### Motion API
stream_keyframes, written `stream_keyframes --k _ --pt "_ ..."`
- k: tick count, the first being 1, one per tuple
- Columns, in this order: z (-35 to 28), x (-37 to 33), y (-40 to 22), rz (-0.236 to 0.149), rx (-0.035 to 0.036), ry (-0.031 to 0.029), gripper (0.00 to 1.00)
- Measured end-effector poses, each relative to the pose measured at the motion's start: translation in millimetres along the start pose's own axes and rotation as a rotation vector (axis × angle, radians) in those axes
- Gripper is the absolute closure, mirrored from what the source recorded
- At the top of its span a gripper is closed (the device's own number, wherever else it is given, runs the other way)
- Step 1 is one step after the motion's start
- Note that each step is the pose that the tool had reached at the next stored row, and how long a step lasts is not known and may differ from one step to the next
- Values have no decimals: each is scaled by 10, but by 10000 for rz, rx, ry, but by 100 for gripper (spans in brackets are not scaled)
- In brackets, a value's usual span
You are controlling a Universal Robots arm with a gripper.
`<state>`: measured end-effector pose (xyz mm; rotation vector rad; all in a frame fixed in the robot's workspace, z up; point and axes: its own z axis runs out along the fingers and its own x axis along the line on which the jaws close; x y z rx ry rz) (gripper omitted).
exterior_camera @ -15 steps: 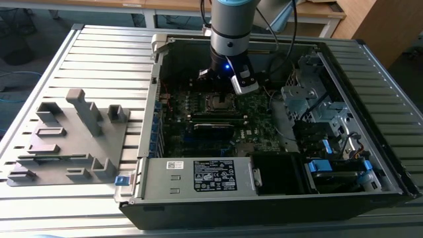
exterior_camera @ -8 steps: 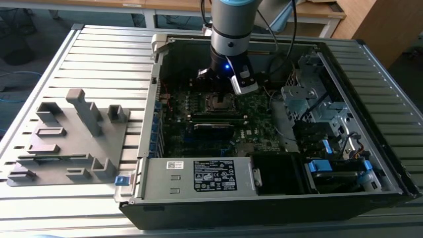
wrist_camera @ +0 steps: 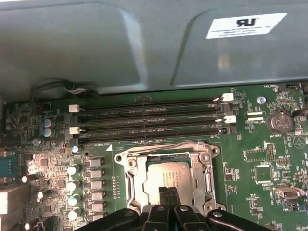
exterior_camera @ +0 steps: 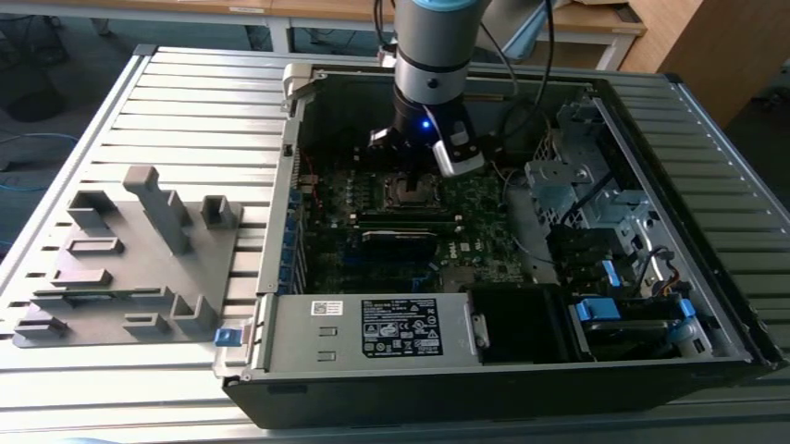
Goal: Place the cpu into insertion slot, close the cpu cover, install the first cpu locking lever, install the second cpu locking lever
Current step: 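Install the second cpu locking lever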
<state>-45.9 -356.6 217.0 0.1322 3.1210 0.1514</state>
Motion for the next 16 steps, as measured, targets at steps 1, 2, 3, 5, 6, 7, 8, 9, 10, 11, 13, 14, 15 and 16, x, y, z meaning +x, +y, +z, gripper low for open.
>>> stream_keyframes --k 1,2,3,5,6,7,8,9,10,11,13,14,15,16 --pt "1 0 1 -95 -3 8 89" --pt "3 0 6 -166 -5 13 89" --pt "3 1 12 -190 -3 17 89" --pt "3 -1 16 -193 -3 18 89" --pt "3 -4 17 -192 -4 18 89" --pt "4 -8 17 -191 -4 18 89" --pt "4 -15 18 -191 -3 18 89" --pt "4 -25 19 -192 -3 18 89" --pt "4 -32 20 -191 -3 19 89" --pt "4 -32 20 -192 -3 18 89" --pt "4 -38 20 -191 -3 18 89" --pt "4 -43 21 -191 -3 18 89" --pt "5 -43 21 -191 -4 18 89" --pt "4 -43 21 -191 -3 18 89"
